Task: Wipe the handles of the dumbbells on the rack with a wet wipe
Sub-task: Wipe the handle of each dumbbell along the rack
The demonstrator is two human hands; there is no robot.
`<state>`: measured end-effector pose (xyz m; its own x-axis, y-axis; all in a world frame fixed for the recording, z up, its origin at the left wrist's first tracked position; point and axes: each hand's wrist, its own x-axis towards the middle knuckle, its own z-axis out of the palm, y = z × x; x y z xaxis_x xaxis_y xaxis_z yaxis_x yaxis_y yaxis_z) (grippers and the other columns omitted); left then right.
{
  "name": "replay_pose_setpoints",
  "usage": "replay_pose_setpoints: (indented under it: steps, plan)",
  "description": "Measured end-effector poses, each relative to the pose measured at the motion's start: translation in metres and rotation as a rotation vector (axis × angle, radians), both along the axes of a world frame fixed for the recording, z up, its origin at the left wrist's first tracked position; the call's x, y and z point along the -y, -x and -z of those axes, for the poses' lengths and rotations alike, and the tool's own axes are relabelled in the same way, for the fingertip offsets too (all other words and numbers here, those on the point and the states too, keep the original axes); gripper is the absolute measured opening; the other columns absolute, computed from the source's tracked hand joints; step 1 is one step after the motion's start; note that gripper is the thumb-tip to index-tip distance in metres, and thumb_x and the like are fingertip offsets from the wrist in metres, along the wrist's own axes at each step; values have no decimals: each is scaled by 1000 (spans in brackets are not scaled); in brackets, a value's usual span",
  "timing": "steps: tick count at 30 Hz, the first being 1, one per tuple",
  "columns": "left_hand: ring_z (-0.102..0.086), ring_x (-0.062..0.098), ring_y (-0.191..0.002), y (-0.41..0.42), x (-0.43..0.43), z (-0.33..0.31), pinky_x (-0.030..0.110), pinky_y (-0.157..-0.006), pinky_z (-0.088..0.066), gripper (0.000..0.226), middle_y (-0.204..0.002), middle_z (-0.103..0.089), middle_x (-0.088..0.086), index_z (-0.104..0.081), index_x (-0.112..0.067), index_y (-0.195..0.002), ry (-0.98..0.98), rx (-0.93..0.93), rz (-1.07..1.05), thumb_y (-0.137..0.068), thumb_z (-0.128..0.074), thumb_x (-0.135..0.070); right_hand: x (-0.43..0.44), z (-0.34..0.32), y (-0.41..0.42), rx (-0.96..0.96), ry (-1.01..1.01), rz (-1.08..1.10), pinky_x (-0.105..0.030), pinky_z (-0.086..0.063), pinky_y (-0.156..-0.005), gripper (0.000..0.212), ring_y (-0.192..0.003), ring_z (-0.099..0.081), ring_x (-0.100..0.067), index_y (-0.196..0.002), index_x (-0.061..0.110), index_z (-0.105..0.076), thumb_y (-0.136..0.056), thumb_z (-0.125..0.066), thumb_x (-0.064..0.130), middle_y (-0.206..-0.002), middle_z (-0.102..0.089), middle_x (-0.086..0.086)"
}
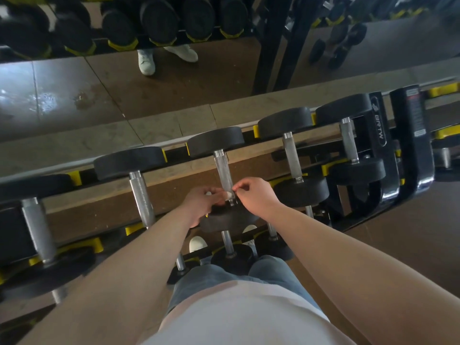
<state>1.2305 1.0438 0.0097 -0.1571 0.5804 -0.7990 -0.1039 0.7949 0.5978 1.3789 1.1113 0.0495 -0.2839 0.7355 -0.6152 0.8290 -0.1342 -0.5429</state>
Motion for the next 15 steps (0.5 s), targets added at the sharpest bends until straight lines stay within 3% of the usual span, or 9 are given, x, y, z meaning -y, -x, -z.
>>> replay_pose_setpoints:
  steps: [2,4,7,11,15]
  plan:
    - [-61,10,-69,2,0,0,23,-63,-49,20,-91,-73,0,-73,-18,-112,33,33,-57,-94,-74,-24,0,0,-1,-5,8,4,-23,-42,-92,20,-103,-57,-4,-112,25,-72,-101,-57,18,-114,-67,11]
    - [-57,10,-66,3,-1,0,21,-57,-46,22,-89,-71,3,-72,-15,-116,38,21,-69,-96,-72,-23,1,0,-2,-10,3,3,-23,-41,-92,20,-102,-56,-3,-112,26,-72,-101,-56,18,-114,-66,12]
    - [-63,14,-81,1,-3,-1,25,-66,-49,27,-97,-71,4,-71,-16,-122,-12,-95,22,-98,-70,-28,1,2,-2,-6,-8,-3,-23,-42,-92,19,-100,-55,-2,-110,27,-72,-101,-57,18,-111,-65,13]
    - [-62,26,-120,-3,-1,-6,32,-87,-50,36,-135,-64,5,-70,-23,-126,8,-403,243,-96,-67,-44,1,3,-1,-2,-18,-9,-24,-45,-94,19,-99,-56,-2,-109,28,-72,-102,-57,19,-112,-66,13]
    - [-62,18,-102,-11,-2,-7,30,-82,-47,25,-125,-69,8,-72,-17,-121,34,-348,209,-100,-65,-28,0,3,-2,-6,-9,-9,-23,-44,-93,19,-102,-57,-3,-111,27,-71,-102,-57,18,-118,-67,10]
